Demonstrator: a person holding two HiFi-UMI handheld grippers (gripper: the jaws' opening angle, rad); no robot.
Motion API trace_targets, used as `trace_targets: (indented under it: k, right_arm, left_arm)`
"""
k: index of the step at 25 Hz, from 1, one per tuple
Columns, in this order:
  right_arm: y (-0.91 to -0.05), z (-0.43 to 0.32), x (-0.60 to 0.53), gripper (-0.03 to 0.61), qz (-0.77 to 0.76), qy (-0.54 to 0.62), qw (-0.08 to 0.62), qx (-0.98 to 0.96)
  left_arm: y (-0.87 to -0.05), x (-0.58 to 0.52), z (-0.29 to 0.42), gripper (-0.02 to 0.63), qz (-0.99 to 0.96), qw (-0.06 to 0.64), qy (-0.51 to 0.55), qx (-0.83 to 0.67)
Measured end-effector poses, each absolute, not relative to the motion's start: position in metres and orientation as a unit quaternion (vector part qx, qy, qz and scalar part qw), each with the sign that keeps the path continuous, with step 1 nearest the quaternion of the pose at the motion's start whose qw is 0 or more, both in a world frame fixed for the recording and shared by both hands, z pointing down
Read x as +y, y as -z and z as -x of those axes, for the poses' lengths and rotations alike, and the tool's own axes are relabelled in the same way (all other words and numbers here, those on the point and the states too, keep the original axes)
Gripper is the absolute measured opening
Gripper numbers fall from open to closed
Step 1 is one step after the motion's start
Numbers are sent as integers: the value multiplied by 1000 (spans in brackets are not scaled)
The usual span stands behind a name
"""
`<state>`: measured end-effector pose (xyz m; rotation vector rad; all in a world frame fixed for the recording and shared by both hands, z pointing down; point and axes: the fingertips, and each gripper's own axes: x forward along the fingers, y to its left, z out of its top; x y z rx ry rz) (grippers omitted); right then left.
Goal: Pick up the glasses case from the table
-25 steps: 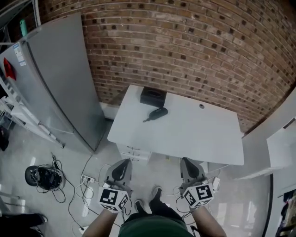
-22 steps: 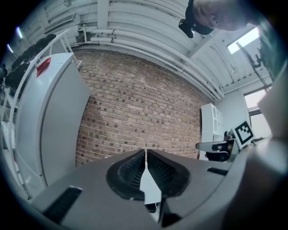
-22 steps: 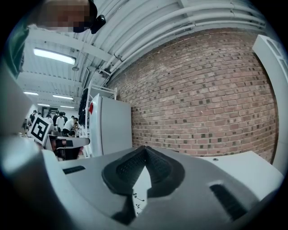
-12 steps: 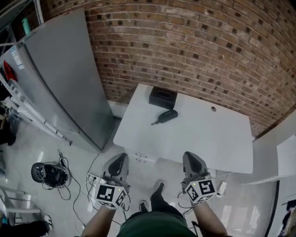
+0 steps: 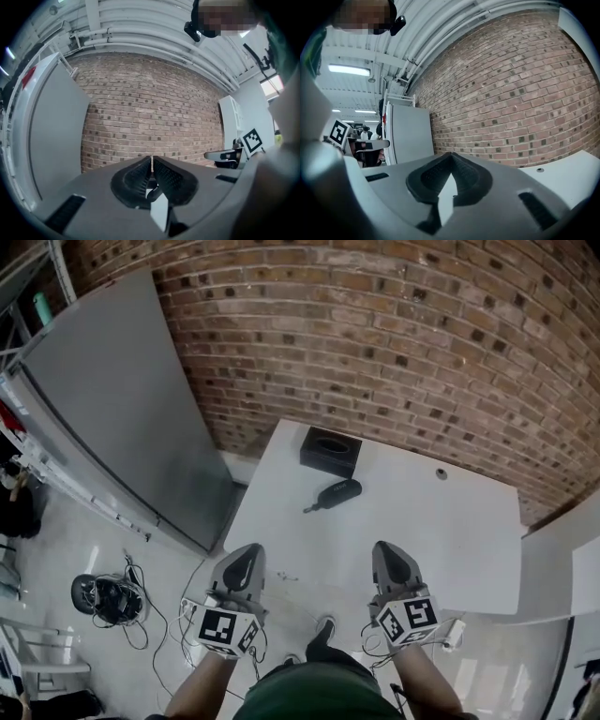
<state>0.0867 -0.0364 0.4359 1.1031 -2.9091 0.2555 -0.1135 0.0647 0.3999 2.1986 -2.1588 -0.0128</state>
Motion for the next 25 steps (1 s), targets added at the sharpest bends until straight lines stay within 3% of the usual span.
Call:
trace_targets:
  k: [25]
  right_arm:
    - [-472,-75,-149,2,-389,-119,35,-913]
  left_arm:
    - [-439,-86,119,14,-758,40,-42,-649]
